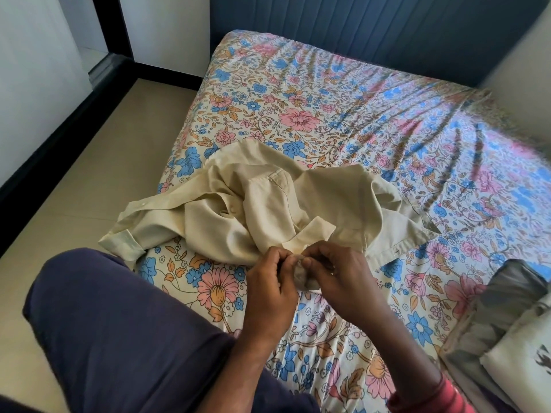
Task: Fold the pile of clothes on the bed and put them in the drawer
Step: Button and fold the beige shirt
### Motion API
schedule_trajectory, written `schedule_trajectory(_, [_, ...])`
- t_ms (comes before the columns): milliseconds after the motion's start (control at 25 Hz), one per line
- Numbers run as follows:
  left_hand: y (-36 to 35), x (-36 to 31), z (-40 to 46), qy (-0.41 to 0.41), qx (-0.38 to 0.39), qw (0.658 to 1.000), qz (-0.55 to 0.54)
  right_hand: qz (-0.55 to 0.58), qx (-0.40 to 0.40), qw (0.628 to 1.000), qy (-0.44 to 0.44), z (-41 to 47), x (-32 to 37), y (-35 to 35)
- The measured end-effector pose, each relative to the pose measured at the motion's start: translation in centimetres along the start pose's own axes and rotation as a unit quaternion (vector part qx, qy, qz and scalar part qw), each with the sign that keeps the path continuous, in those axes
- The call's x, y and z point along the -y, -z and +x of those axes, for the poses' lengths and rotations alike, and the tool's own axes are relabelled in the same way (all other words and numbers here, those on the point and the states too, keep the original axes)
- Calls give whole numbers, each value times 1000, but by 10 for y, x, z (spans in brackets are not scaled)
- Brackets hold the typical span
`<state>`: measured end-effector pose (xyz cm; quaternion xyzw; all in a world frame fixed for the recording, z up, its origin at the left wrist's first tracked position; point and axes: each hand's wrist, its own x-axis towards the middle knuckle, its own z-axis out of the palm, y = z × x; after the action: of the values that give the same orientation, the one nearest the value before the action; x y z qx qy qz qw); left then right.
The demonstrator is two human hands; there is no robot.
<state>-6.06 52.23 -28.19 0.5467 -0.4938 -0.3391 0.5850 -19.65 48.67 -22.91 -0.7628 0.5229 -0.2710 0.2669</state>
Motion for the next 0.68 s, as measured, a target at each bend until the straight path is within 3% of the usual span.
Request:
schedule_trajectory(120, [-1, -2, 3, 54, -7, 998, -36, -6, -7, 1000, -13, -2, -1, -12])
schedule_trajectory(200, [2, -5, 5, 120, 10, 987, -110, 100, 24, 993, -61, -3, -5, -13])
schedule_trajectory(320, [4, -6, 8, 185, 27, 965, -185, 272, 66, 953, -116, -2, -10, -5])
schedule_trajectory(600, [4, -1, 6, 197, 56, 956, -210, 256, -41, 958, -124, 3, -10, -3])
schedule_trajectory(680, [4, -6, 6, 190, 58, 952, -233, 271, -36, 954, -125, 2, -14, -1])
